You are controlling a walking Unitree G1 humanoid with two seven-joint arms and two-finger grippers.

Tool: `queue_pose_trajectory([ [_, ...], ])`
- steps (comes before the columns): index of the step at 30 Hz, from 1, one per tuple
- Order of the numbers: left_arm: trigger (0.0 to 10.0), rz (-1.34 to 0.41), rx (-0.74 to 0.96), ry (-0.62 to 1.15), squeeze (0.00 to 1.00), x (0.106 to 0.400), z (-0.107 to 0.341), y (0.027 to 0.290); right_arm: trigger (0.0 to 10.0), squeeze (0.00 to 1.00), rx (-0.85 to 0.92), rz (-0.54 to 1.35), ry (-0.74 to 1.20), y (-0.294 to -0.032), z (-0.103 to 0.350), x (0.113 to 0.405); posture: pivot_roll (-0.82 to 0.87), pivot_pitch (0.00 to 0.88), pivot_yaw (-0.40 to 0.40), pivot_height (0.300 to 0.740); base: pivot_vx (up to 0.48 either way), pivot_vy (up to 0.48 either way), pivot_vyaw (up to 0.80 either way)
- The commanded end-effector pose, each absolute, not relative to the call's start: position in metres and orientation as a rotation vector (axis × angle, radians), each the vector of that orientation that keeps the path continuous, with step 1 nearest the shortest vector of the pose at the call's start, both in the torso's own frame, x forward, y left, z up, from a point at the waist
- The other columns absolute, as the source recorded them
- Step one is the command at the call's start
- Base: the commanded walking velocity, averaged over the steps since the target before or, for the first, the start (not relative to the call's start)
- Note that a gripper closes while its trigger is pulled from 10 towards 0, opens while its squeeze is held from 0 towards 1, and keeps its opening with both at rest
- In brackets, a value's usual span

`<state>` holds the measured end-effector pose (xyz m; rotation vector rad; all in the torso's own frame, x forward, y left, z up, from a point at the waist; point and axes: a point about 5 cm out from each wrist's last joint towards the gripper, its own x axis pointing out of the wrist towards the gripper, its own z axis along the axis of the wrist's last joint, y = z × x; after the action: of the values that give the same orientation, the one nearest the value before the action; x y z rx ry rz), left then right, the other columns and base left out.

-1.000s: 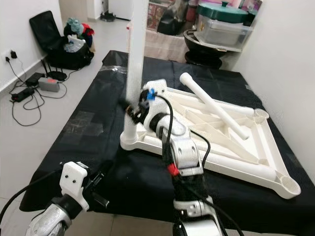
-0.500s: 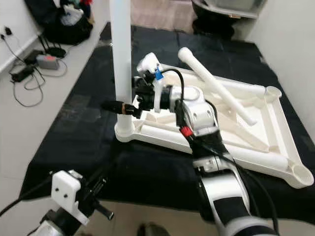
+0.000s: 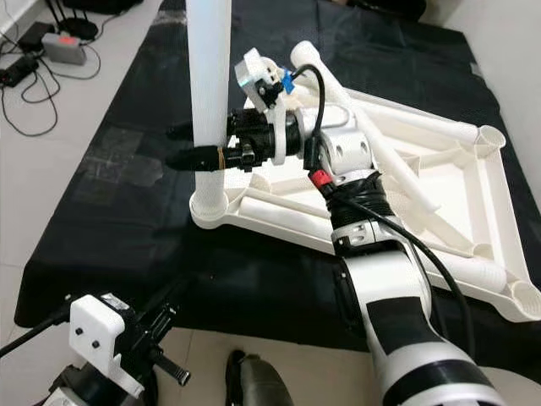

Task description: Building children table

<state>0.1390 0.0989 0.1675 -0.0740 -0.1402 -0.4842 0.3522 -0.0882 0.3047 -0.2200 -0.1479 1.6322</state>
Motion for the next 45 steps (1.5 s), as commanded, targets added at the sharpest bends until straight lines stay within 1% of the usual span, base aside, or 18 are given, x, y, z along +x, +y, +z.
queue_pose_trajectory([
  [1,10.0,-0.492,-0.073,-0.106,0.0,0.139,0.162,0.099,0.0,0.0,-0.135,1.505,-0.157,-0.098,0.293,0.353,0.01,0.267,-0.168,0.74,0.0,0.0,0.0],
  [4,10.0,-0.487,-0.069,-0.103,0.0,0.148,0.154,0.1,0.0,0.0,-0.045,1.233,-0.064,-0.095,0.263,0.344,-0.04,0.197,-0.183,0.74,0.0,0.0,0.0],
  [6,10.0,-0.485,-0.068,-0.103,0.0,0.151,0.152,0.101,0.0,0.0,-0.023,1.151,-0.029,-0.094,0.253,0.341,-0.04,0.197,-0.183,0.74,0.0,0.0,0.0],
  [7,10.0,-0.483,-0.063,-0.099,0.0,0.156,0.147,0.101,0.0,0.0,-0.024,0.779,0.097,-0.095,0.226,0.34,-0.05,0.149,-0.184,0.74,0.0,0.0,0.0],
  [8,10.0,-0.483,-0.063,-0.099,0.0,0.156,0.147,0.101,0.0,0.0,-0.024,0.779,0.097,-0.095,0.226,0.34,-0.05,0.149,-0.184,0.74,0.0,0.0,0.0],
  [9,10.0,-0.481,-0.06,-0.096,0.0,0.16,0.144,0.102,0.0,0.0,-0.033,0.504,0.18,-0.102,0.21,0.336,-0.05,0.149,-0.184,0.74,0.0,0.0,0.0],
  [10,10.0,-0.48,-0.057,-0.092,0.0,0.167,0.14,0.103,0.0,0.0,-0.062,0.412,0.224,-0.099,0.191,0.326,-0.07,0.097,-0.182,0.74,0.0,0.0,0.0],
  [15,10.0,-0.47,-0.049,-0.081,0.0,0.196,0.125,0.106,0.0,0.0,-0.02,0.591,0.151,-0.034,0.192,0.345,-0.07,0.016,-0.176,0.74,0.0,0.0,0.0],
  [20,10.0,-0.446,-0.036,-0.078,0.0,0.207,0.118,0.108,0.4,0.0,-0.044,0.704,0.113,-0.004,0.203,0.349,-0.03,0.0,-0.189,0.74,0.0,0.0,0.0],
  [21,10.0,-0.443,-0.03,-0.079,0.0,0.209,0.116,0.109,10.0,0.0,-0.06,0.711,0.126,0.001,0.205,0.345,-0.02,0.0,-0.188,0.74,0.0,0.0,0.0],
  [25,10.0,-0.442,-0.027,-0.083,0.0,0.211,0.115,0.109,10.0,0.0,-0.036,0.678,0.119,0.002,0.209,0.341,-0.02,0.0,-0.187,0.74,0.0,0.0,0.0],
  [26,10.0,-0.447,-0.029,-0.086,0.0,0.209,0.115,0.109,10.0,1.0,-0.025,0.787,0.089,-0.003,0.213,0.341,-0.02,0.0,-0.176,0.74,0.0,0.0,0.0],
  [30,10.0,-0.458,-0.033,-0.09,0.0,0.204,0.116,0.108,10.0,1.0,-0.04,0.964,0.016,-0.015,0.221,0.342,-0.01,0.006,-0.171,0.74,0.0,0.0,0.0],
  [32,10.0,-0.473,-0.041,-0.097,0.0,0.195,0.121,0.105,10.0,1.0,-0.037,1.116,-0.108,-0.039,0.242,0.35,0.0,0.061,-0.169,0.74,0.0,0.0,0.0],
  [36,10.0,-0.48,-0.046,-0.106,0.0,0.19,0.124,0.104,10.0,1.0,-0.034,1.187,-0.17,-0.051,0.255,0.353,0.0,0.07,-0.169,0.74,0.0,0.0,0.0],
  [37,10.0,-0.482,-0.048,-0.113,0.0,0.183,0.128,0.102,10.0,1.0,-0.064,1.255,-0.181,-0.058,0.262,0.354,0.03,0.133,-0.174,0.74,0.0,0.0,0.0],
  [40,10.0,-0.487,-0.053,-0.124,0.0,0.167,0.138,0.1,10.0,1.0,-0.083,1.396,-0.208,-0.068,0.278,0.354,0.07,0.2,-0.174,0.74,0.0,0.0,0.0],
  [45,10.0,-0.489,-0.058,-0.128,0.0,0.153,0.147,0.097,10.0,1.0,-0.095,1.543,-0.196,-0.074,0.286,0.352,0.08,0.237,-0.172,0.74,0.0,0.0,0.0],
])
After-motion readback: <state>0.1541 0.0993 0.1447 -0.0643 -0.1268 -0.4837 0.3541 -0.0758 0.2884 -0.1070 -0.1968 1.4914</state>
